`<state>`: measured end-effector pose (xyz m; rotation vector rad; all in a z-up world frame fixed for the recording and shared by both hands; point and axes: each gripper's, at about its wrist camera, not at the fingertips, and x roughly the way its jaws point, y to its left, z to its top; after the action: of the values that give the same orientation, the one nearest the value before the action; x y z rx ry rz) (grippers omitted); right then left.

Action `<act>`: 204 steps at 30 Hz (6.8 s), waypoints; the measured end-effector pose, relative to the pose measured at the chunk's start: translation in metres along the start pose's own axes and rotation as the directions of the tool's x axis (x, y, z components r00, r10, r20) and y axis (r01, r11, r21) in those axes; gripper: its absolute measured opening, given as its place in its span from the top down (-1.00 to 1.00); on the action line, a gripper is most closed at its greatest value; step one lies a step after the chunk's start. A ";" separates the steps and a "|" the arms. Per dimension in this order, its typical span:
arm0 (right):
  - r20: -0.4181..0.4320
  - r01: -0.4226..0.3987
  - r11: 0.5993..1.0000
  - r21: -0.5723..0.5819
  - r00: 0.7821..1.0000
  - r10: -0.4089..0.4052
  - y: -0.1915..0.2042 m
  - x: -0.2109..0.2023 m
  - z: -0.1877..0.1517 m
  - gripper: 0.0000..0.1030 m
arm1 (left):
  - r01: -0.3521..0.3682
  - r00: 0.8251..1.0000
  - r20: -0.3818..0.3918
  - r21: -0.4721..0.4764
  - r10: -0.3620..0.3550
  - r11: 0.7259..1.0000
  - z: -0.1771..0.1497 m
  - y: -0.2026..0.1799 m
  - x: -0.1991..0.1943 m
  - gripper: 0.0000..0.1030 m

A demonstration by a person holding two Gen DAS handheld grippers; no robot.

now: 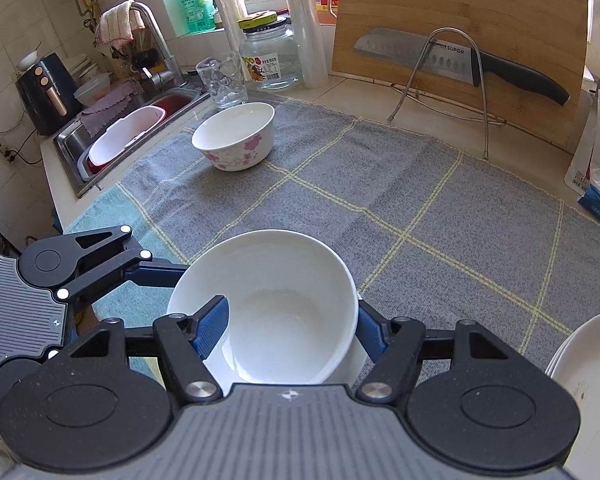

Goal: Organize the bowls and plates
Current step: 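Carry the gripped bowl with the right tool over the placed bowl, then lower the bowl into the placed bowl and open the right tool, then move the right tool toward the pink-flower bowl, then grip the rim of the pink-flower bowl with the right tool, then carry the pink-flower bowl with the right tool over the nested white bowls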

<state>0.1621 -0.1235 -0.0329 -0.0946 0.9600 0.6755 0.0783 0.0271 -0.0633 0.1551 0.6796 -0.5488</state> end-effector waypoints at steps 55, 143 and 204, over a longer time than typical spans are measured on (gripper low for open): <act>0.023 0.025 0.991 -0.130 0.999 -0.023 0.065 0.044 0.080 -1.00 | -0.257 0.965 0.024 -0.139 0.262 0.957 -0.034 0.127 -0.043 -0.89; -0.136 -0.245 0.965 -0.091 0.963 0.232 0.057 0.099 0.157 -0.38 | -0.293 0.952 0.038 -0.165 0.303 0.942 0.003 0.126 -0.032 -0.80; -0.020 0.012 0.978 0.207 1.000 -0.008 0.000 -0.026 0.025 -0.38 | 0.080 0.996 0.036 0.097 -0.084 0.992 0.016 0.022 -0.017 -0.80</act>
<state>0.1703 -0.1267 0.0018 0.0783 1.0424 0.5625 0.0873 0.0481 -0.0408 0.2060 0.6232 -0.6623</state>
